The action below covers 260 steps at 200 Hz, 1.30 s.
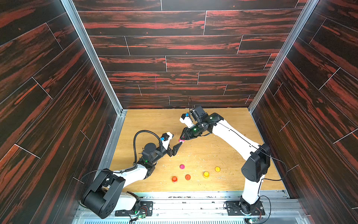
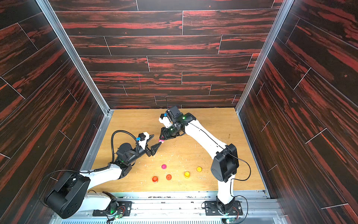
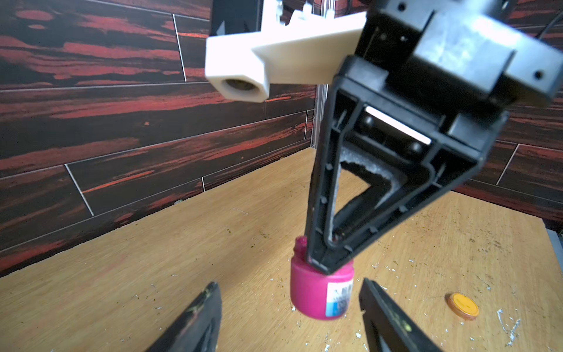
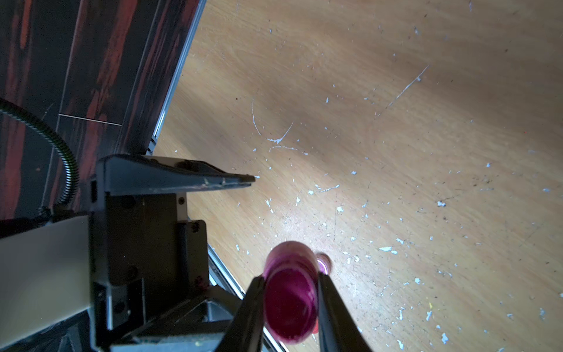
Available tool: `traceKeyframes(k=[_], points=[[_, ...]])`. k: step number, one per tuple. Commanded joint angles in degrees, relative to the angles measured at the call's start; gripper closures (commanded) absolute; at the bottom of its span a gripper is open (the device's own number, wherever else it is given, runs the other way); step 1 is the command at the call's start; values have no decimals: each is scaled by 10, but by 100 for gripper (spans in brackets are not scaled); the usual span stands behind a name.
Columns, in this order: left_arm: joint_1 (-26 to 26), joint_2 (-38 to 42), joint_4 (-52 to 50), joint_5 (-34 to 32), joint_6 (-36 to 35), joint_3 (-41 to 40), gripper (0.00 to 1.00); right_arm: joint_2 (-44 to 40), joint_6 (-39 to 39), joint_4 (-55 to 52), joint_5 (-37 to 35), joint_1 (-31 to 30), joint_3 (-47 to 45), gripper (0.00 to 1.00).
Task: Close the paint jar lid
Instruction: Pick up the paint jar from the center of the board.
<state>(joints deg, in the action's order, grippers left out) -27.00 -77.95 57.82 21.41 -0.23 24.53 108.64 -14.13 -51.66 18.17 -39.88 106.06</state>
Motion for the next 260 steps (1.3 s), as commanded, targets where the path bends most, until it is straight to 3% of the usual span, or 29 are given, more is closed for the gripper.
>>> traceKeyframes(k=[1,50,148,183,260], points=[[-7,6,-16,6,-15,12,26,-18,-8,13,13,-3,-2,71],[-11,3,-24,12,-15,9,26,-20,-12,14,37,-3,1,71],[-16,21,-44,4,-27,17,39,-26,-14,20,51,-9,-27,71],[-16,21,-57,9,-30,21,48,-29,-16,26,53,-9,-31,71],[-16,30,-57,9,-30,17,51,-30,-20,31,59,-9,-34,73]])
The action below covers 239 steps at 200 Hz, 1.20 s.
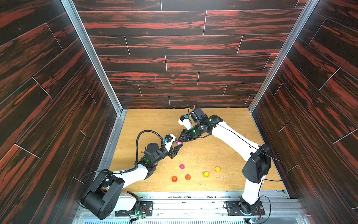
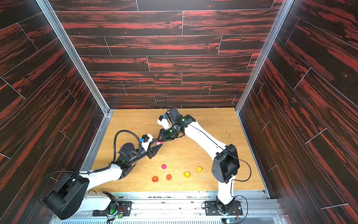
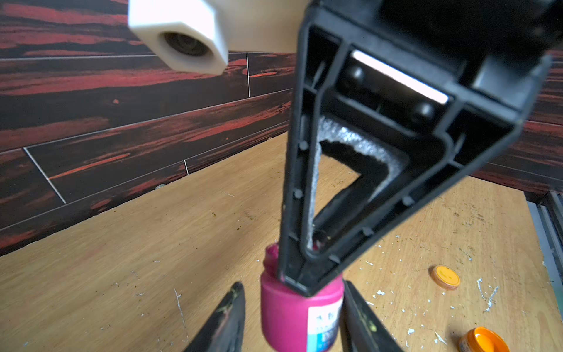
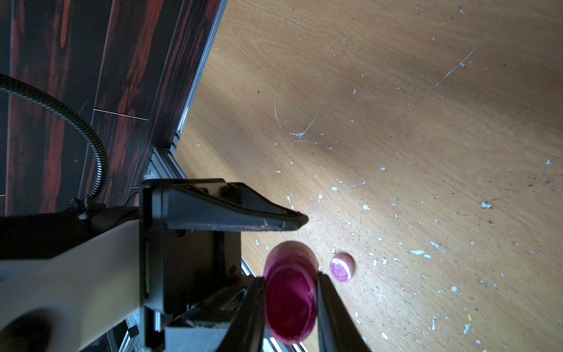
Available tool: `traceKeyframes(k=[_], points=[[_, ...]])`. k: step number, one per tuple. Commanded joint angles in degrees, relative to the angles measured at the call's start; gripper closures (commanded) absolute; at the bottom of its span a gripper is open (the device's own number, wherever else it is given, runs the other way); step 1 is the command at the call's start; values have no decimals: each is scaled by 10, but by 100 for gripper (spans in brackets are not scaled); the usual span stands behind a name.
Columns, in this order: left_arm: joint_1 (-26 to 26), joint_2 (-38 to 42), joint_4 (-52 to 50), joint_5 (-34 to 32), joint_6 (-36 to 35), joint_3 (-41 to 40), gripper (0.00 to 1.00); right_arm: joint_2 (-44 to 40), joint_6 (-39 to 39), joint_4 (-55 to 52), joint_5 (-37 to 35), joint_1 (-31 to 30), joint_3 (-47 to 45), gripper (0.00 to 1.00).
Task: Close the paint jar lid
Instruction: Pick up the paint jar from the center of the board.
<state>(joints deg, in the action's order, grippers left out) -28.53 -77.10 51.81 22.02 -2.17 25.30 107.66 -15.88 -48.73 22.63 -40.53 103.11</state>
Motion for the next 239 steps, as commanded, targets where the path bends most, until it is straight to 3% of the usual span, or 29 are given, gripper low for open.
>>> traceKeyframes(k=[1,14,56,133,155,188,239], points=[[-1,21,3,3,-11,10,51,-20,-2,2,15,-2,-4,73],[-1,24,-2,3,-12,11,52,-19,-3,1,18,-2,-5,73],[-1,37,-27,15,-19,19,71,-17,-4,2,22,-3,-5,73],[-1,57,-38,25,-13,14,79,-15,-13,2,69,5,13,72],[-1,67,-46,27,-9,17,80,-19,-15,3,79,10,17,65],[-2,81,-59,17,-9,14,81,-48,-23,9,62,29,16,45],[12,91,-52,-19,-14,19,82,-115,-9,-28,-37,44,-10,37]])
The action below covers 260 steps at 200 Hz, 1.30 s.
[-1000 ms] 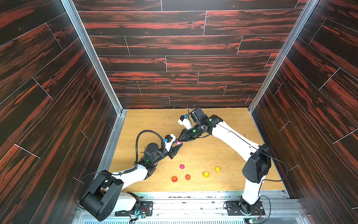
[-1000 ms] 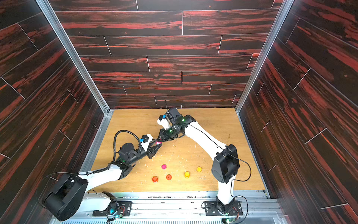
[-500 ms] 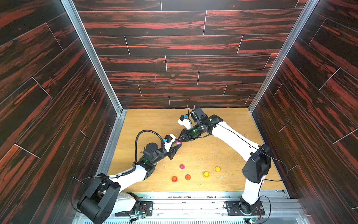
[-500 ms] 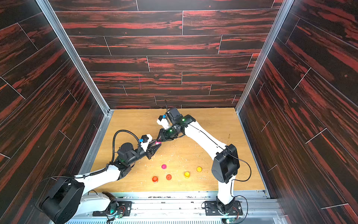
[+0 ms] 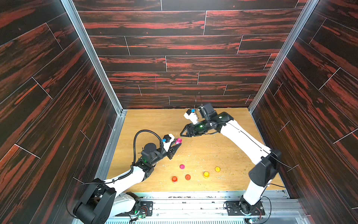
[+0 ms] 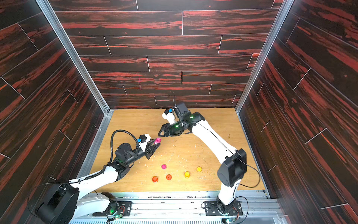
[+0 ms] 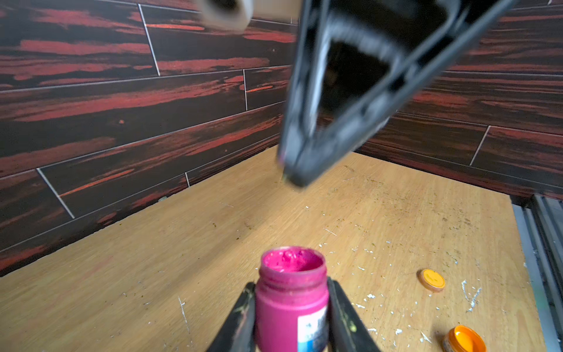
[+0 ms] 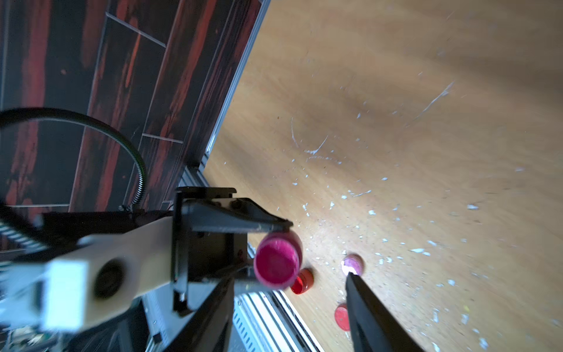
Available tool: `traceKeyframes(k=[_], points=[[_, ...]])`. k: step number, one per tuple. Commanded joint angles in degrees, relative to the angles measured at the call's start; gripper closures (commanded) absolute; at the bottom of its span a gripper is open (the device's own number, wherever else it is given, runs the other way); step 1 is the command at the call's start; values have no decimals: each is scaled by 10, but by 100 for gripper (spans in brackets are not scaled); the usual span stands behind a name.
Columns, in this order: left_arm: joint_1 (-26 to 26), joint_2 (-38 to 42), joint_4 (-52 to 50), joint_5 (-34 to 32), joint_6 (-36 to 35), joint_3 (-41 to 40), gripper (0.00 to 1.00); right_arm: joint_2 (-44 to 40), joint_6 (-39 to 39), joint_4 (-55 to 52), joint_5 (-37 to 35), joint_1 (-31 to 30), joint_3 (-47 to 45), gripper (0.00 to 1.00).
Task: Close the paint jar lid
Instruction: Pick up the paint jar from the center of the board, then pick up the lid from the center of the board.
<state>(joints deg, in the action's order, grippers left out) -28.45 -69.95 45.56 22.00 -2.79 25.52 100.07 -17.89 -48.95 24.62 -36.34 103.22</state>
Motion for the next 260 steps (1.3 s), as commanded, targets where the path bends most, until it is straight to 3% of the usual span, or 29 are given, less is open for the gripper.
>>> traceKeyframes(k=[1,41,72,101,161,260], points=[[12,19,11,-19,-8,17,82,-40,12,-26,-61,2,-13,37],[75,19,49,-12,38,48,82,-100,11,18,-95,-8,-175,37],[98,29,29,-9,39,78,82,-75,28,45,-157,-85,-251,37],[106,45,13,-11,40,86,81,-8,27,45,-213,-148,-243,38],[107,73,-1,-17,46,69,81,80,15,35,-252,-198,-205,41],[107,104,-22,-25,40,55,80,144,-4,21,-308,-231,-176,49]])
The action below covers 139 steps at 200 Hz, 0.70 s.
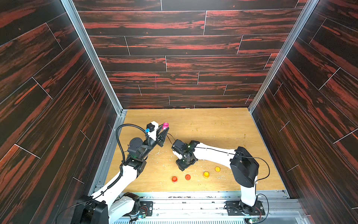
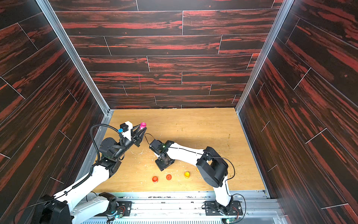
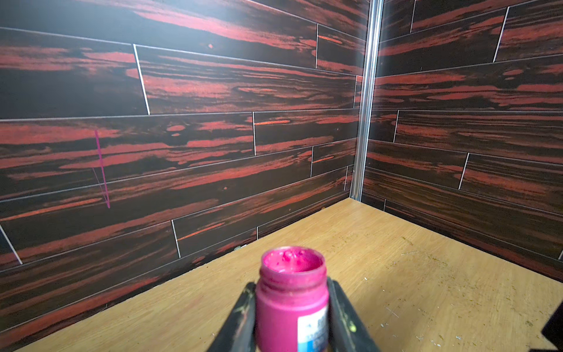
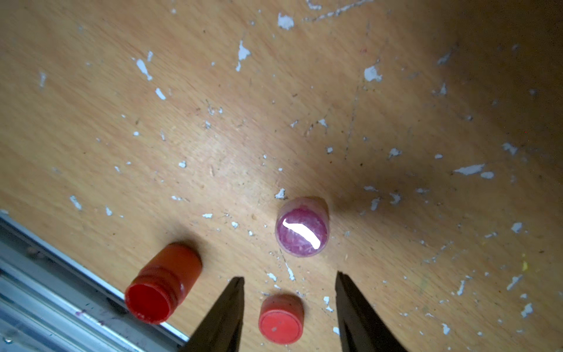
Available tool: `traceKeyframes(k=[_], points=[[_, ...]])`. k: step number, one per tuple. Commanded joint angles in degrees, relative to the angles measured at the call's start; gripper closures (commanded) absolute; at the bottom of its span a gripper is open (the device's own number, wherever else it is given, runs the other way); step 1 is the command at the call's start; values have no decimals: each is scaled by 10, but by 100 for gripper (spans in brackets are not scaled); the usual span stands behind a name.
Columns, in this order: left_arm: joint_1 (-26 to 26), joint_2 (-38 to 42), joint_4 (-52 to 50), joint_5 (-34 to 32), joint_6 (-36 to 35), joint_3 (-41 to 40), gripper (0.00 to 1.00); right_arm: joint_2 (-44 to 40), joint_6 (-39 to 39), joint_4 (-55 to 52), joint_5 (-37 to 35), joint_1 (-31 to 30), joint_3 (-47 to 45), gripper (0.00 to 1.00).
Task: Close the paint jar lid
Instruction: Pick up the lid from the center of the board.
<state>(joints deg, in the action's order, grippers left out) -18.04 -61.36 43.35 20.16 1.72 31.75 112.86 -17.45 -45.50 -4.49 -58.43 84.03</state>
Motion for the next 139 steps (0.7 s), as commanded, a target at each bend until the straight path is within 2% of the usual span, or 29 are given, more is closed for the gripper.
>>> traceKeyframes(k=[1,80,139], points=[[3,18,0,-6,-5,-7,80,17,-8,-14,-18,-10,16,50],[3,23,-3,-12,-7,-14,80,53,-6,-22,-29,-11,39,56],[3,23,-3,-14,-6,-17,80,64,-7,-20,-26,-13,32,57]])
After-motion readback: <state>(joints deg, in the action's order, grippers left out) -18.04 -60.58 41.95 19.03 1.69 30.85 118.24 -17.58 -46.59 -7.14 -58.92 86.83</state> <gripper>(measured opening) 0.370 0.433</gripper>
